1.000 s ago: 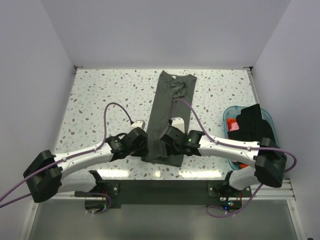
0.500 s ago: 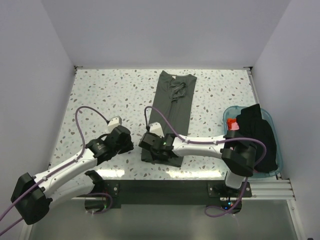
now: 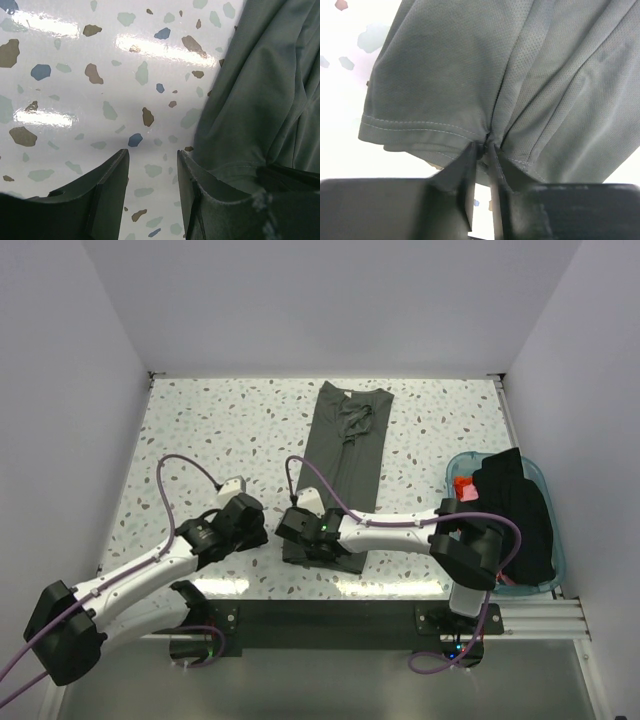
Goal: Fold and stack the t-shirts
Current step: Fold the tshirt
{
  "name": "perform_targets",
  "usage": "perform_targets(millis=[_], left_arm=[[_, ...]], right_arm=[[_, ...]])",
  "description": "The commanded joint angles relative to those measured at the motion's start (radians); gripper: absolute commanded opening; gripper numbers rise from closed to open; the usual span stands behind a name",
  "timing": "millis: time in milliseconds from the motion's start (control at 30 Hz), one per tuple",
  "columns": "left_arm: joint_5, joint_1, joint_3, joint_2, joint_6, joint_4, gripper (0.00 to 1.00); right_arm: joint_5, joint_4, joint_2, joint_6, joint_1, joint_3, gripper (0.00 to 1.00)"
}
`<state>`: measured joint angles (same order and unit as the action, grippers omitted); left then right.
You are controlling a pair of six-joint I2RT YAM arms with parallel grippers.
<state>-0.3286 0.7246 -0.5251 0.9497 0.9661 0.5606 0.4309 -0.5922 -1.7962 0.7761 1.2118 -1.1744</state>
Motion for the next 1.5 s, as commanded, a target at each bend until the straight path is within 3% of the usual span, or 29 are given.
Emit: perform_targets(millis=[0,67,167,567,967,1033,1067,1100,1200,1300,1467], left_arm=[[0.008,-0.005,0.002,0.008,-0.006,-0.033,0.49],[0.011,-0.005,0.004,0.011,-0.009,-0.036,0.49],[0.017,-0.005,0.007,0.015,-0.012,-0.041,0.49],[0.069,-0.005,0.007,0.040,-0.052,-0.080,0.48],[0.169,-0.005,0.010,0.096,-0.119,-0.156,0.49],[0.189,-0.005,0.011,0.109,-0.130,-0.171,0.51],[0.200,-0.005,0.013,0.110,-0.141,-0.179,0.52],[0.216,-0.005,0.014,0.118,-0.147,-0.191,0.53],[0.246,-0.005,0.013,0.130,-0.162,-0.211,0.55],[0.270,-0.004,0.010,0.146,-0.178,-0.229,0.56],[0.313,-0.001,0.028,0.181,-0.187,-0.258,0.56]], right_arm=[[0.016,0.037,0.004,0.014,0.002,-0.022,0.14],[-0.001,0.034,0.017,0.015,0.002,-0.024,0.04],[-0.024,0.026,0.037,0.023,0.002,-0.021,0.00],[-0.106,-0.011,0.120,0.084,0.002,-0.016,0.00],[-0.149,0.045,0.175,0.173,0.002,0.110,0.00],[-0.149,0.049,0.185,0.172,0.003,0.114,0.06],[-0.141,0.048,0.190,0.170,0.008,0.114,0.13],[-0.132,0.045,0.207,0.167,0.009,0.113,0.32],[-0.091,0.005,0.257,0.166,0.009,0.108,0.50],[-0.058,-0.046,0.308,0.181,0.009,0.120,0.52],[-0.017,-0.127,0.428,0.262,0.009,0.224,0.47]])
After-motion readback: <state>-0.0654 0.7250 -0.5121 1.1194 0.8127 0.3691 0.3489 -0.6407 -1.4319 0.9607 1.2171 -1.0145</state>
